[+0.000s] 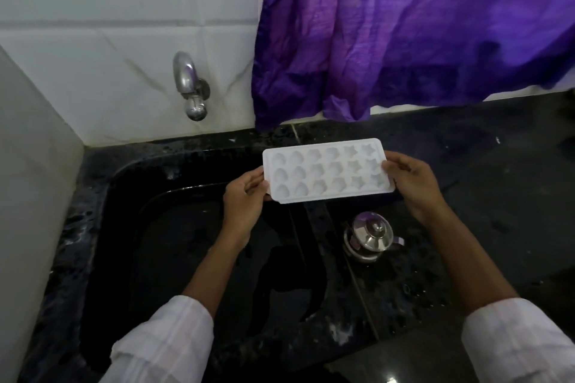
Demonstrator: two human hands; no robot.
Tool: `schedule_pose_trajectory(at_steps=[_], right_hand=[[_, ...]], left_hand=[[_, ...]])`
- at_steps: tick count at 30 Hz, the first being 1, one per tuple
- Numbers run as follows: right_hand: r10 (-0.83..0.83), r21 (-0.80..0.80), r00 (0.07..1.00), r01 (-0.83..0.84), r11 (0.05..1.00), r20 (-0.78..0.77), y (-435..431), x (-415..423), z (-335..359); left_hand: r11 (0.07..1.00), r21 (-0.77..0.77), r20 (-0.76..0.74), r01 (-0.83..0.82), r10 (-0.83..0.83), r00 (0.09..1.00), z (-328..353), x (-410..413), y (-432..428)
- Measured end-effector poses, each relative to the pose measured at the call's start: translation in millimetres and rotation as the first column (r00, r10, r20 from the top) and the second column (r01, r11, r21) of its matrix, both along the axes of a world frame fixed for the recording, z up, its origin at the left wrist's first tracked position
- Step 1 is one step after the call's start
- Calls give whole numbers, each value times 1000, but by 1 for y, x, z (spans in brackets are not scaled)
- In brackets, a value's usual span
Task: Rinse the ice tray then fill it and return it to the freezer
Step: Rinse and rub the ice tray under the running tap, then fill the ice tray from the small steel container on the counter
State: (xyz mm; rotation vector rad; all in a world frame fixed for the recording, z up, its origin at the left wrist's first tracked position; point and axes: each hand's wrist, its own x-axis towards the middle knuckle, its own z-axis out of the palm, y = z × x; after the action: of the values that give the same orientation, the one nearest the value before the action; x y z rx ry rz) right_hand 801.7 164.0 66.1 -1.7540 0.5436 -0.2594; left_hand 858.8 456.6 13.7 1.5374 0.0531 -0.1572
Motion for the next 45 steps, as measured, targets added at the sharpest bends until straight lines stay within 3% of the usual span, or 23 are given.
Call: schedule_pose_trajectory(at_steps=[5,16,25,28,31,34,36,39,45], right_hand=[[-23,1,998,23,1000,-64,-53,6,-27],[1,-106,978,-24,994,-210,-131,27,-113],[17,-205,967,-71,976,-255,-149,31,-126],[39,-311,963,-124,942,-267,-151,30,-125],[70,-459,969,-175,871,-237,-150,29,-118],[149,-580,988,-142,802,-35,-141,14,-104],[221,-463,975,-179,868,37,-124,-11,-94],[350,-237,936,-346,908,-24,-95,-56,-85],[385,-81,922,-387,919,-39,-68,-107,-105]], left_hand=[[998,43,-67,35,-32,997,-17,6,-50],[994,107,-262,-32,60,963,-55,-5,-124],[984,140,-312,-108,147,939,-70,-17,-153],[982,139,-309,-130,168,936,-74,-18,-155],[981,146,-298,-129,168,940,-75,-18,-154],[966,208,-264,-155,208,942,-75,-24,-146],[959,216,-237,-182,232,943,-69,-36,-140],[972,146,-203,-185,212,956,-53,-66,-142],[989,38,-187,-144,148,971,-61,-113,-157]])
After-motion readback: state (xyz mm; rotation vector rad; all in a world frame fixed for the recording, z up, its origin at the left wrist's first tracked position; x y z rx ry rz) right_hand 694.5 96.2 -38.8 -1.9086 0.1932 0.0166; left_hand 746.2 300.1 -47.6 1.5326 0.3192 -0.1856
